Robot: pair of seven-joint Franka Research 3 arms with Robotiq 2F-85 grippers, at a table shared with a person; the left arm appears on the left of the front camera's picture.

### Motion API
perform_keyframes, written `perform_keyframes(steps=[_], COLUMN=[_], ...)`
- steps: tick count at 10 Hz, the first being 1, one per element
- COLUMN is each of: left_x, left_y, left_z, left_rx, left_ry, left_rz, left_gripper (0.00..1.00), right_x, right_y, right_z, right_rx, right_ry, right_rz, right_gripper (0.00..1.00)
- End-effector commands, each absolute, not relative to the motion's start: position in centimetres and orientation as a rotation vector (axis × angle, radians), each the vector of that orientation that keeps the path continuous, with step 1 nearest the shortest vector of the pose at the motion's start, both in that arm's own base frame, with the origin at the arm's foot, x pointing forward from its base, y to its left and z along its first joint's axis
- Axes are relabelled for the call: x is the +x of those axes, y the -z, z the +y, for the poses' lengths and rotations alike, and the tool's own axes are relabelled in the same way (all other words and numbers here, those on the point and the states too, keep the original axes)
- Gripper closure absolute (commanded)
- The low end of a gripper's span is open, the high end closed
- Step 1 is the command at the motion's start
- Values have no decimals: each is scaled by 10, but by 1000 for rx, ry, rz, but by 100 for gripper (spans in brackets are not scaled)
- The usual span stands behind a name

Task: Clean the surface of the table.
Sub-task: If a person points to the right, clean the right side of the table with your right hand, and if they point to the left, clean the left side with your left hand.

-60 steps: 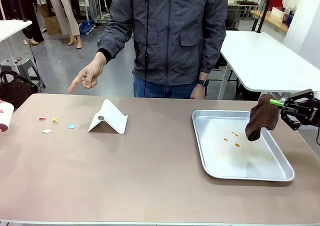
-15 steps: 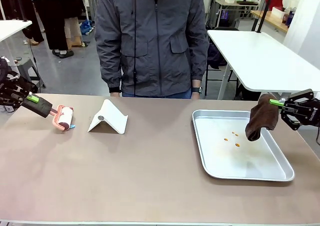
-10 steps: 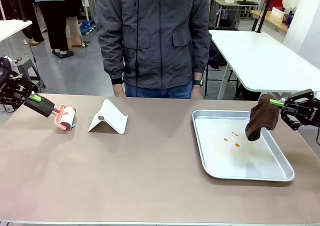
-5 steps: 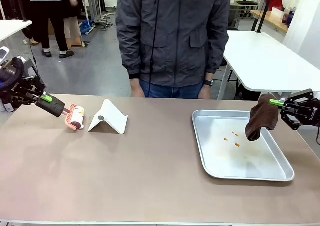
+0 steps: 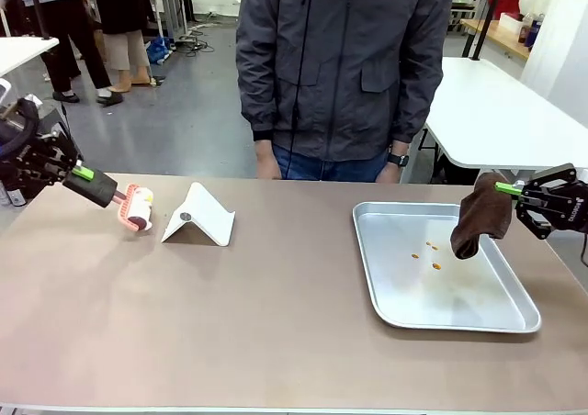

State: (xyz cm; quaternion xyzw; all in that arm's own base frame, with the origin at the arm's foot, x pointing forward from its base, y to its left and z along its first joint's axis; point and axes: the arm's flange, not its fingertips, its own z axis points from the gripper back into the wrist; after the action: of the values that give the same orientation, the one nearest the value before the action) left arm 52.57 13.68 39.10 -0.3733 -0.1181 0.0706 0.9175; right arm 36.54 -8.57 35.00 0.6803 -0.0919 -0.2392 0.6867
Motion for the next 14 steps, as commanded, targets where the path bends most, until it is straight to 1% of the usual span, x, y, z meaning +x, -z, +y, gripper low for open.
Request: perform_keyframes(steps=[1, 3, 6, 8, 10, 14], left_x=[501, 480, 431, 393, 366, 338], left_y=[-415, -432, -443, -444, -443, -427], left_z=[149, 168, 195, 211, 227, 264], left_rx=[-851, -886, -986, -1086, -1184, -1323], left_ry=[-116, -115, -96, -67, -31, -19], left_rz=[-345, -413, -442, -405, -361, -385], left_gripper=[78, 78, 78, 78, 78, 78], right_x=[366, 366, 366, 366, 366, 366], right_y=[-353, -353, -353, -353, -353, -353], right_z=[-87, -87, -87, -87, -87, -87], right_rx=[1550, 1550, 1550, 1550, 1550, 1550], right_ry=[535, 535, 535, 535, 535, 535], right_rz=[-214, -214, -214, -214, -214, -214], right_gripper=[100, 100, 100, 100, 100, 100])
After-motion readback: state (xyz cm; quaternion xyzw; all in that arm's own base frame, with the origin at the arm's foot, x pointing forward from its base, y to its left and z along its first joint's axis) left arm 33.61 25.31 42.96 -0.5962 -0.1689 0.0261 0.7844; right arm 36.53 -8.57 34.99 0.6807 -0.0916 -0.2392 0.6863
